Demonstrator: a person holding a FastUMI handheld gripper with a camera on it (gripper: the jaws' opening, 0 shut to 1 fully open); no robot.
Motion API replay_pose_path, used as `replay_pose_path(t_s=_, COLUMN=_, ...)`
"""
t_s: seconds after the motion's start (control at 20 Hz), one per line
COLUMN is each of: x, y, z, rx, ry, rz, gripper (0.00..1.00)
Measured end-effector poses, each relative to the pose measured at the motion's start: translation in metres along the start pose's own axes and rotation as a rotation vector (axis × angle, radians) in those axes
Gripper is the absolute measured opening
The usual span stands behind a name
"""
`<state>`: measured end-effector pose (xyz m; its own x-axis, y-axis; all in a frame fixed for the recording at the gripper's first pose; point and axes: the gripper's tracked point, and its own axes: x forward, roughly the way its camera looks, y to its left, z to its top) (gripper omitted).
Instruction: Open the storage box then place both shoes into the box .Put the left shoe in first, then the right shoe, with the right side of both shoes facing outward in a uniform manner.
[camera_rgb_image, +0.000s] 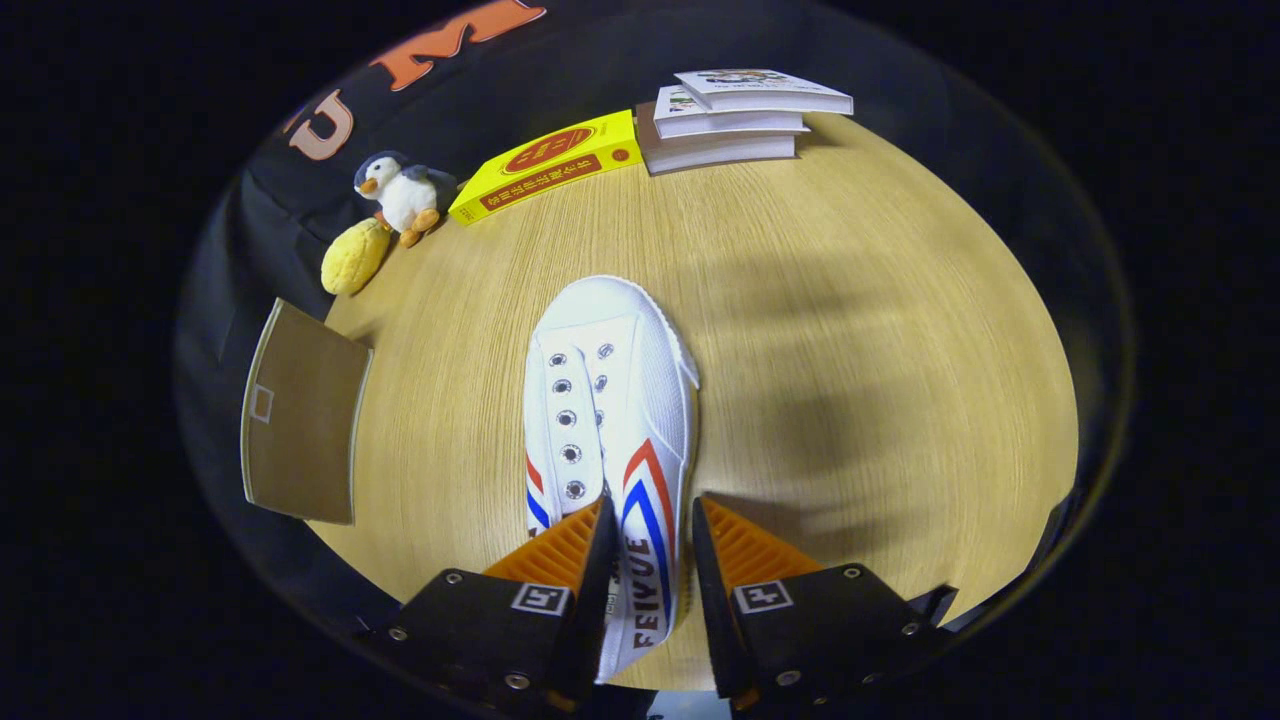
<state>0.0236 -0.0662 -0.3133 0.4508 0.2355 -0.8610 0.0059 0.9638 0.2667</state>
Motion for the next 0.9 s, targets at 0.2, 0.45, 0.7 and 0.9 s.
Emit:
replay_pose_path(t_s=0.2, x=0.002, y=-0.002, z=0.001, rx=0.013, ry=-0.037, rz=0.021, gripper=0.39)
replay_pose_path(t_s=0.45, x=-0.005, y=-0.010, z=0.008, rx=0.137, ry=-0.114, rz=0.043, gripper=0.01)
replay_pose_path(t_s=0.7, x=-0.043, y=0.011, z=0.031, rx=0.090, ry=-0.213, rz=0.015, gripper=0.00)
replay_pose_path(t_s=0.9, x=-0.075, y=0.052, z=0.049, rx=0.094, ry=-0.279, rz=0.018, gripper=0.00)
